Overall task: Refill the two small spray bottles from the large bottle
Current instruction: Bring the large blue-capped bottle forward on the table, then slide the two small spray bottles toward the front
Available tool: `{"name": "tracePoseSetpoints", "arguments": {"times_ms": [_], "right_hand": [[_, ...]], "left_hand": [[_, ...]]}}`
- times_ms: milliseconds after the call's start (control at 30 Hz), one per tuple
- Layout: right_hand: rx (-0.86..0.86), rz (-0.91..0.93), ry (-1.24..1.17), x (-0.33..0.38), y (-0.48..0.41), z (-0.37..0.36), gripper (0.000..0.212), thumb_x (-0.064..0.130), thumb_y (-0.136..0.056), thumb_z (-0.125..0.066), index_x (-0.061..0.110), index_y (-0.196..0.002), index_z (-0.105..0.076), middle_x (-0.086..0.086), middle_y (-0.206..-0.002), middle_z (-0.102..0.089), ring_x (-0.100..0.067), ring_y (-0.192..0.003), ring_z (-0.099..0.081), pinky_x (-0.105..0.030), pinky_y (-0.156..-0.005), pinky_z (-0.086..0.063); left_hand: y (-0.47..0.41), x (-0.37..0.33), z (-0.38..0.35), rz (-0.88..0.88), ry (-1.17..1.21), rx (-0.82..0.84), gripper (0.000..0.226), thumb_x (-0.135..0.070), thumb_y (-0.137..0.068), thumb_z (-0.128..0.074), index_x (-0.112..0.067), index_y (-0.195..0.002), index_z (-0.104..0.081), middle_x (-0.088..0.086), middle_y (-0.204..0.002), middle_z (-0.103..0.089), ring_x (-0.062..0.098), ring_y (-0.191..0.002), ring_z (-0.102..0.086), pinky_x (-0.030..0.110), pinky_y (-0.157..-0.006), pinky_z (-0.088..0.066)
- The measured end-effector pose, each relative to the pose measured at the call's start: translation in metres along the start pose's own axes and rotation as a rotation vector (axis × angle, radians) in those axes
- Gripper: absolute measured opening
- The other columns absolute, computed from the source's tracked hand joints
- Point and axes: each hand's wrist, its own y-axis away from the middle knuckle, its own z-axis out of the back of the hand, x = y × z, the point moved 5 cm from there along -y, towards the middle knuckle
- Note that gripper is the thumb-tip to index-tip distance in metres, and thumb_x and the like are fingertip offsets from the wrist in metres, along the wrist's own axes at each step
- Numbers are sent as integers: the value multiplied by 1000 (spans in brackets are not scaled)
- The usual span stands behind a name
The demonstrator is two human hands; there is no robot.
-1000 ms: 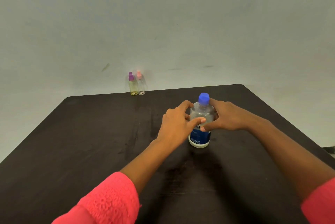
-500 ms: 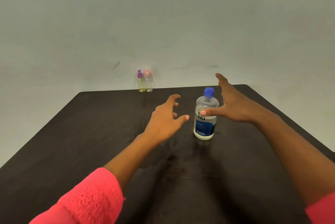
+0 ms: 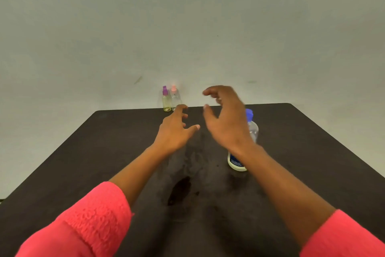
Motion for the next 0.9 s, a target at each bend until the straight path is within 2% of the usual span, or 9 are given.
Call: {"name": "tracePoseSetpoints", "arguments": {"times_ms": [167,333,467,567,667,733,833,900], "right_hand": [[202,-231,-86,-29,-7,-61,34,8,-85,-59,19,-116,-53,3,-120,-52,-7,-109,-52,-24,-96,-45],[238,-547,-168,-80,-18,-112,43,8,-85,-59,18,-125,-46,0,-126,-51,-13,-112,-52,-26,-93,-46],[252,-712,-180,-117,-30,-149,52,8,-87,-58,18,-134,-38,-2,-135,-47,-17,-118,-50,-29,-95,-46],[264,-762,-164,-138,-43,-175,56,6,-87,-56,17,-138,-34,-5,-139,-44,-21,-123,-48,-36,-99,-47],[264,-783,-160,-154,-60,-196,61,5,-87,-55,14,-142,-30,-7,-141,-42,-25,-125,-47,-37,-99,-47],[267,-785,-147,-165,-68,-210,61,5,-88,-54,14,-142,-29,-8,-141,-42,-26,-124,-48,-38,-98,-47],[270,-792,-124,-181,-78,-227,62,6,-90,-53,15,-145,-25,-9,-143,-39,-27,-124,-47,-33,-95,-47],[262,-787,-108,-192,-84,-238,63,8,-91,-54,15,-145,-23,-9,-143,-37,-27,-124,-47,-30,-90,-45]], "left_hand": [[-24,31,1,75,6,13,62,-30,-82,-64,-17,-135,-36,8,-124,-56,23,-104,-59,43,-92,-50],[-60,67,-2,168,-29,-9,64,-31,-83,-66,-14,-136,-36,8,-124,-55,23,-105,-58,37,-92,-48],[-98,99,-3,237,-15,-43,59,-26,-82,-68,-13,-133,-39,8,-123,-55,22,-107,-56,33,-90,-45],[-127,121,-3,285,2,-73,56,-22,-84,-66,-11,-131,-39,10,-126,-54,23,-109,-54,32,-90,-42],[-152,138,-5,321,13,-89,57,-18,-86,-65,-9,-134,-36,12,-131,-52,27,-116,-52,33,-93,-41],[-167,150,-10,331,13,-79,57,-16,-87,-63,-8,-135,-34,13,-132,-51,27,-117,-51,31,-90,-40],[-186,161,-17,305,23,-69,55,-12,-87,-61,-7,-134,-33,14,-129,-53,26,-112,-53,27,-82,-37],[-200,167,-20,286,45,-80,53,-10,-87,-60,-7,-133,-34,14,-126,-53,20,-101,-52,27,-79,-37]]}}
